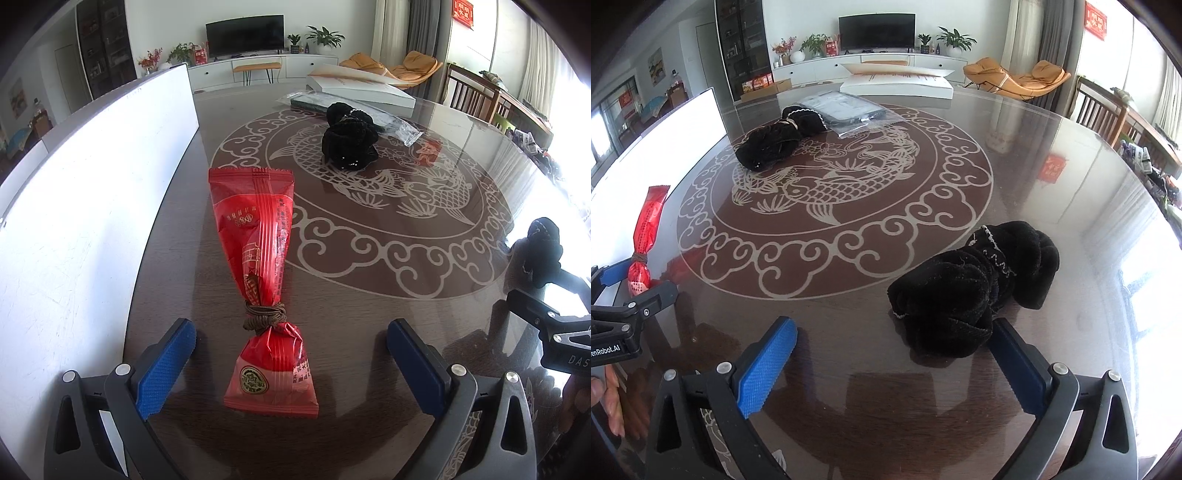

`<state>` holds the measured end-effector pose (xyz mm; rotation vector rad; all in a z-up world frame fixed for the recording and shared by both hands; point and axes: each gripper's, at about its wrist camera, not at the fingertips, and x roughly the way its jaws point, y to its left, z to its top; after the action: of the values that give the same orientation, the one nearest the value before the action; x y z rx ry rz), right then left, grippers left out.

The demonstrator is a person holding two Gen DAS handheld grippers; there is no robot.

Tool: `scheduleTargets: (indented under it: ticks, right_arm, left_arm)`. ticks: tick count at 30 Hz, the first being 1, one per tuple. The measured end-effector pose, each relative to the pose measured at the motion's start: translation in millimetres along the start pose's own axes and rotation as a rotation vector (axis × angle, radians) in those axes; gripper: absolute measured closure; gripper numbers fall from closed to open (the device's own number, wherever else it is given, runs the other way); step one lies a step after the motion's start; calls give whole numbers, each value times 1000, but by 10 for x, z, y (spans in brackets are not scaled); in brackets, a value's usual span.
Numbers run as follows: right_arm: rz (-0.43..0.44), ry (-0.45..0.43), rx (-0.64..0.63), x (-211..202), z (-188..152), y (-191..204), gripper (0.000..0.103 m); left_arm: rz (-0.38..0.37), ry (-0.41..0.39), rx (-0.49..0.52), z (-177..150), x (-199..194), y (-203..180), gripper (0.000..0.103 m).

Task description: Organize objects

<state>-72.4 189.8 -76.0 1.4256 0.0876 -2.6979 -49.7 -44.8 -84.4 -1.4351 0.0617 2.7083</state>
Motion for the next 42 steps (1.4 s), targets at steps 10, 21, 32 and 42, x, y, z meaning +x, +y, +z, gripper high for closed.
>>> scheduleTargets:
  ticks: [10,21,32,42]
  right_arm:
    - [-2,-13,3,-4,-16,2,0]
    - [-2,-13,3,-3,-17,3,0]
    - [-2,-14,3,-2,-19,4,0]
    - [-3,-14,3,0,-20,5,0]
  left_arm:
    - [0,0,0,-3,1,-1,0]
    - [0,0,0,-5,-1,1,0]
    - [0,0,0,-8,1,2,0]
    - [1,0,0,-8,2,3,0]
